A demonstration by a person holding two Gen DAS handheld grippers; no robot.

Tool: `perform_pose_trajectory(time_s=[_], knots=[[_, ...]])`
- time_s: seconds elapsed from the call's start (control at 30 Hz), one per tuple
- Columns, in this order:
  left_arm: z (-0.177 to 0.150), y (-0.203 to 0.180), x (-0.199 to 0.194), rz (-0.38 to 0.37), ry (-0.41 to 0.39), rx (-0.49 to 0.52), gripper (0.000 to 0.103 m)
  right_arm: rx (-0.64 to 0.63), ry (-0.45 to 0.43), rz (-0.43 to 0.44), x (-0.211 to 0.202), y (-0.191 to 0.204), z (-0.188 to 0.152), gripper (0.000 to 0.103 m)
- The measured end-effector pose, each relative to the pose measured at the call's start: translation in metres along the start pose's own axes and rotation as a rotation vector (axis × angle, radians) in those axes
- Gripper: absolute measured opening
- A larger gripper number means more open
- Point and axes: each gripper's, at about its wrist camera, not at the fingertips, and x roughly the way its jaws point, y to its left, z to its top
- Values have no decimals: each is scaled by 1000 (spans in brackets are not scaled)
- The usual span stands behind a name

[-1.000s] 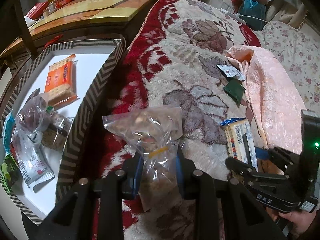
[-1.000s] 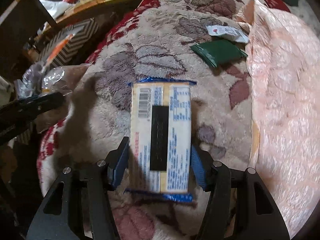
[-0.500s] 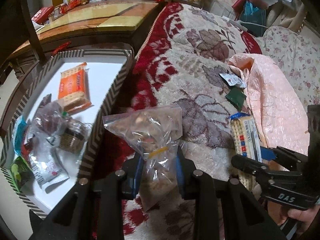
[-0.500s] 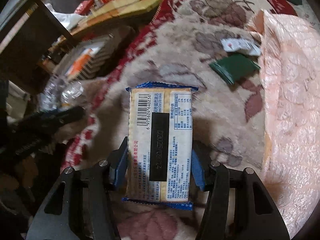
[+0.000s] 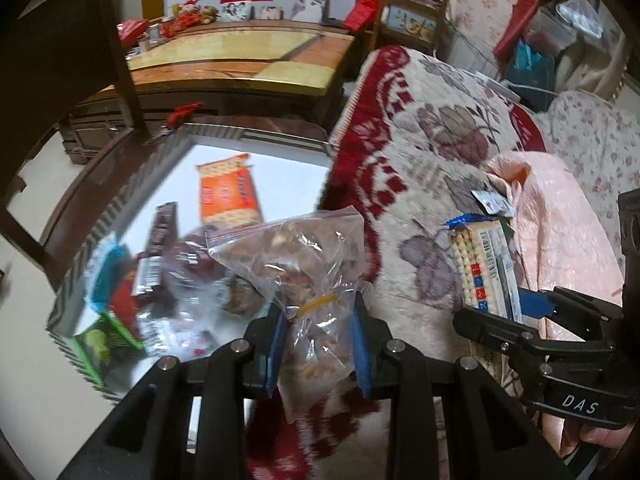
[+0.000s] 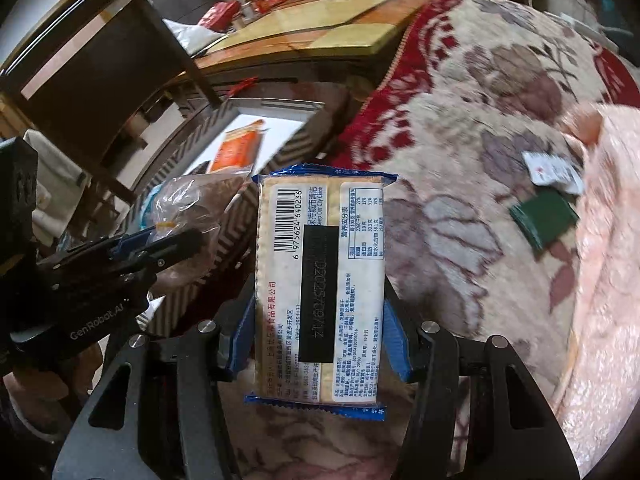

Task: Organize snacks
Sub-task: 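Carry the nut bag and biscuit pack over the white tray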

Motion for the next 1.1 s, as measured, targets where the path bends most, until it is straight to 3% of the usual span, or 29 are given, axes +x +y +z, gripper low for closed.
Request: perform_pose_trajectory(time_s=[0.5,1.1], knots=[[1,69,-7,86,-17,-102,32,-118,46,55,33,68,31,54],[1,119,7,110,1,-198,32,-191,118,53,98,120,78,54]])
